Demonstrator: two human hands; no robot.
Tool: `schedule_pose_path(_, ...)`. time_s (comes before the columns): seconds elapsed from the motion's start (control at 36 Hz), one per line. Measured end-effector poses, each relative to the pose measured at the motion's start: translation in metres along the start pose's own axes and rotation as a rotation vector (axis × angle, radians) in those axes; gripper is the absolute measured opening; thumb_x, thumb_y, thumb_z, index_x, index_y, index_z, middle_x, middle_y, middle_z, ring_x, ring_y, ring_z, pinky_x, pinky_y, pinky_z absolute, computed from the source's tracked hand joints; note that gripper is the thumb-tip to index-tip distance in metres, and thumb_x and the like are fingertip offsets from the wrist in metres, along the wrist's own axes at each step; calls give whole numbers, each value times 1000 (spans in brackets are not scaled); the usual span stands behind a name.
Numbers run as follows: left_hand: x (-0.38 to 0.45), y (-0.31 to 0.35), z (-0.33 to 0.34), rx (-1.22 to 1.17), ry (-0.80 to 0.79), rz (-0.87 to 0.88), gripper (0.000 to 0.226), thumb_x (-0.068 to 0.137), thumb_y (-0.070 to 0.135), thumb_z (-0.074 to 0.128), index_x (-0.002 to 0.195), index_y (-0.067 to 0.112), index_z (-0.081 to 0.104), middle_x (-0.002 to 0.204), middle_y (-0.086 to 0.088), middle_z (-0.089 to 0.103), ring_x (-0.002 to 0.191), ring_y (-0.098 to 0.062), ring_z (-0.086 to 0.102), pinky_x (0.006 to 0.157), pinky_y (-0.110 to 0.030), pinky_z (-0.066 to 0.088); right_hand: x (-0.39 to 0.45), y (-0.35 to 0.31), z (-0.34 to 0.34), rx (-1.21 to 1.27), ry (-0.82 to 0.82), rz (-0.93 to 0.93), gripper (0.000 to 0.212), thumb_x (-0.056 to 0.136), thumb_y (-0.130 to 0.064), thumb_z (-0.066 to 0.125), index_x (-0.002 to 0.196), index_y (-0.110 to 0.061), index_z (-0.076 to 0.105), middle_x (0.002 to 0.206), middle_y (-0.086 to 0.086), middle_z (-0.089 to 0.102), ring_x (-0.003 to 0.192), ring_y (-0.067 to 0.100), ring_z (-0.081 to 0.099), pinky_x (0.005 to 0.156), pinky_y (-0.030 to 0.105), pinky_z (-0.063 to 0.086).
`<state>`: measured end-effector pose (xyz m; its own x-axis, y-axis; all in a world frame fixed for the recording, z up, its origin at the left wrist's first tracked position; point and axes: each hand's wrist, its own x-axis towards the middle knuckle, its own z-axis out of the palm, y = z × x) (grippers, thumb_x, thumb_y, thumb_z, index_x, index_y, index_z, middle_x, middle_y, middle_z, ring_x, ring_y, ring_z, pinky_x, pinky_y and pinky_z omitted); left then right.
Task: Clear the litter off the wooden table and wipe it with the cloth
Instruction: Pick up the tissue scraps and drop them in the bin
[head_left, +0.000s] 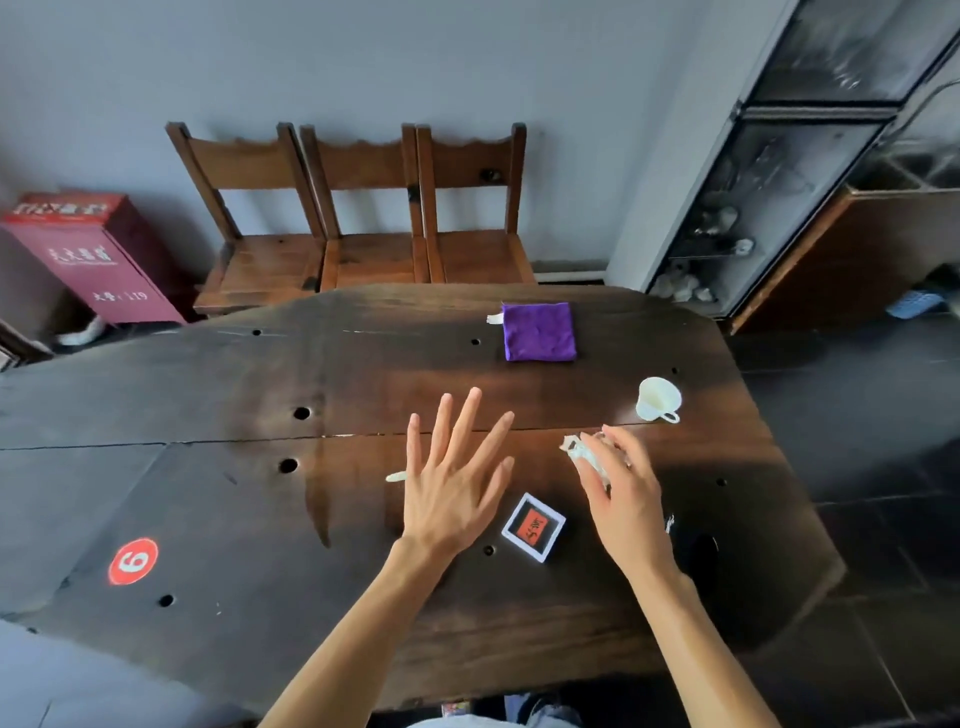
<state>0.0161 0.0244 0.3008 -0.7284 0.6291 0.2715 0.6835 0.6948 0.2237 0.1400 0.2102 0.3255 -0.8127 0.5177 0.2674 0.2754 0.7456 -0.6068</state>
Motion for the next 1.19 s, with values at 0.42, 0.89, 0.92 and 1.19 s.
schedule_pose_path(0.42,-31,95,19,-92,-178,305,54,107,60,15,160,49,16,173,4,0,160,-26,0,123,-62,10,-114,38,-58,-67,223,250,34,94,-22,62,127,-18,69,140,14,56,119,8,52,94,18,45)
schedule_pose_path(0.89,-45,248,48,-106,-253,598,55,107,60,19,160,47,19,173,5,-3,160,-27,2,122,-59,12,-211,127,-149,-75,439,417,32,97,-22,61,129,-24,64,136,-4,54,121,16,61,94,23,54)
schedule_pose_path(0.92,-47,259,50,-103,-251,609,55,107,60,19,160,47,19,173,5,-2,159,-27,3,121,-60,12,-216,134,-156,-80,445,431,31,98,-24,60,129,-24,64,136,-3,54,121,16,61,94,21,53)
schedule_pose_path(1.19,-62,378,82,-78,-244,633,55,107,60,18,160,47,21,173,5,3,159,-26,9,122,-61,13,-255,212,-230,-86,479,514,31,96,-25,64,127,-23,66,136,-1,54,117,13,62,91,13,52)
